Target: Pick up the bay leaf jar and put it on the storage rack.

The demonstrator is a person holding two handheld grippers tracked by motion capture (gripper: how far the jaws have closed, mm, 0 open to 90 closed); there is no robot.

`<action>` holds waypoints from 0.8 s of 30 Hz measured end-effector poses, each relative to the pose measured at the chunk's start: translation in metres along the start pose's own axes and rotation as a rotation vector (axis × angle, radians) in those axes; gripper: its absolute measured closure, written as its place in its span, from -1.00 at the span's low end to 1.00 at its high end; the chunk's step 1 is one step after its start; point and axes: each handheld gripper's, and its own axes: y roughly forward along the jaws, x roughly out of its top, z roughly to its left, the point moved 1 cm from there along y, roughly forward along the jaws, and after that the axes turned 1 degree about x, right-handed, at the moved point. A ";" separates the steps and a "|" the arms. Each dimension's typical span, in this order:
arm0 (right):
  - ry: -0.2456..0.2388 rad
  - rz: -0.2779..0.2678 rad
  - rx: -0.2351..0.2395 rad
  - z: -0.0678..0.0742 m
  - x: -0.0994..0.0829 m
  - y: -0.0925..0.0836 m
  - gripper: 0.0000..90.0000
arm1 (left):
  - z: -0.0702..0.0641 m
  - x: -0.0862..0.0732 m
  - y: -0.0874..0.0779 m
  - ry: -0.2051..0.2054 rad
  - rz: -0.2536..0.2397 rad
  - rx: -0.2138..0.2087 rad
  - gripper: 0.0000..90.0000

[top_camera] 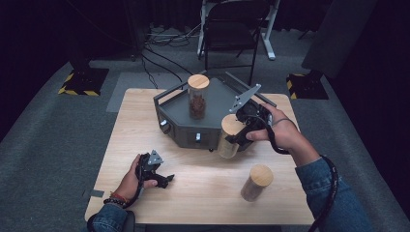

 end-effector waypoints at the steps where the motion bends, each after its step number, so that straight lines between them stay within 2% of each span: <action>1: 0.001 0.000 0.000 -0.001 0.002 -0.001 -0.46 | 0.000 0.000 0.000 0.000 0.000 0.000 -0.99; 11: 0.015 -0.008 -0.019 -0.015 0.016 -0.014 -0.46 | 0.000 0.000 0.000 0.001 -0.001 0.001 -0.99; 17: 0.051 -0.023 -0.018 -0.031 0.024 -0.015 -0.46 | 0.000 0.000 0.000 0.001 -0.001 0.001 -0.99; 24: 0.079 -0.019 -0.038 -0.046 0.034 -0.014 -0.46 | 0.000 0.000 0.000 0.002 -0.001 0.001 -0.99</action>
